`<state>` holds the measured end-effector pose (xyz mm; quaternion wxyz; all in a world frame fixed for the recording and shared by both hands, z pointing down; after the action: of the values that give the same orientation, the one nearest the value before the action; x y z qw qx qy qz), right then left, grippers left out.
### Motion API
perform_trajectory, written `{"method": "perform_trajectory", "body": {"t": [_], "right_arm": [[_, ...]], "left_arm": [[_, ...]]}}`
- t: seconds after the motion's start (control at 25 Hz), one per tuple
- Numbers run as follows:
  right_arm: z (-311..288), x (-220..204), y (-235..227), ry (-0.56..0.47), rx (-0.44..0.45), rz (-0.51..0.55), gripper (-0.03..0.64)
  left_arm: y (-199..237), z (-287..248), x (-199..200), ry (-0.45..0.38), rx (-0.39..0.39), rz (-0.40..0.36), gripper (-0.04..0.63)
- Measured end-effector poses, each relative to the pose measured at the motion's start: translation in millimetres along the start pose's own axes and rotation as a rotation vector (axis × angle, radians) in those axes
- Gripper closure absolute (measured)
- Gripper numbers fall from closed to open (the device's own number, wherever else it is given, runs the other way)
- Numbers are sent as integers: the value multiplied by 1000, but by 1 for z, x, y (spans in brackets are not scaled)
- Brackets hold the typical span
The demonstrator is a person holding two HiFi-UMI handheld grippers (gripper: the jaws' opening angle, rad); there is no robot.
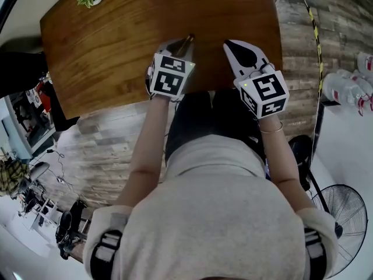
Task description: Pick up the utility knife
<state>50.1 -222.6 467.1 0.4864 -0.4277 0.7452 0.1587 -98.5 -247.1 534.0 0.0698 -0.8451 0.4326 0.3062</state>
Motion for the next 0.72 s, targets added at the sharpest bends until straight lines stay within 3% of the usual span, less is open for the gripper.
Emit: {"method": "perform_trajectory", "body": {"t": [0.36, 0.72], "right_arm": [[7, 31, -5, -60, -4, 23, 604], [17, 82, -5, -157, -5, 88, 604]], "left_arm": [[4, 36, 49, -145, 34, -7, 525], [10, 77, 102, -357, 52, 61, 525]]}}
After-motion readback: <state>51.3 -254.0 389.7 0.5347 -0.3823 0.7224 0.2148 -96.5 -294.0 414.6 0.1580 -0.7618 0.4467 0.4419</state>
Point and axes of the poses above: the fingertips, and each gripper's own axes: z backward along the fingers, y to its left, x out of its top, the point moved 6 cm from there along z, backward along the fingers, and after that the axes turned 3 degrees about z, right-handed, at the moved point
